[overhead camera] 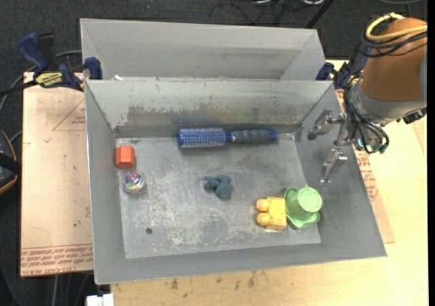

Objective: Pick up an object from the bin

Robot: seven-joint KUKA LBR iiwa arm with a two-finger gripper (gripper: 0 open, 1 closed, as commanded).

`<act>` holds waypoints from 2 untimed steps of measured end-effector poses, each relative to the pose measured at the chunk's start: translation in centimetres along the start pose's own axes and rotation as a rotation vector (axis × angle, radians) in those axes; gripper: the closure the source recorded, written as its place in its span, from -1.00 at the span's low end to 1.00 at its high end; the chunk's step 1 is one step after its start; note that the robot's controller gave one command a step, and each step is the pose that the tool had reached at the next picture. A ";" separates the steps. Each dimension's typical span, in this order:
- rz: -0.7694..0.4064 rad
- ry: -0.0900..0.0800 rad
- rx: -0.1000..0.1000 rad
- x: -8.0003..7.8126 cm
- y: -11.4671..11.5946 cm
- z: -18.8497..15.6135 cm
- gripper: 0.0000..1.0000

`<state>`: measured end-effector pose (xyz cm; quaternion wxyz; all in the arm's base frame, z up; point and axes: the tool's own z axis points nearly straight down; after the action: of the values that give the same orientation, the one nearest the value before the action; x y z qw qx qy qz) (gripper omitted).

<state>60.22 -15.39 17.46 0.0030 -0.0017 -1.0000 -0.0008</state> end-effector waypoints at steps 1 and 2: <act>0.021 -0.023 0.007 3.4 3.9 4.7 -1.00; -0.130 -0.030 0.006 10.2 8.6 5.0 -1.00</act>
Offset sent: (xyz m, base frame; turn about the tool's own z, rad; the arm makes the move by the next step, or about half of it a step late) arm -0.0683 0.0717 -0.0958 0.0276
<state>50.07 -6.79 12.55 -0.0122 0.0633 -0.9979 0.0020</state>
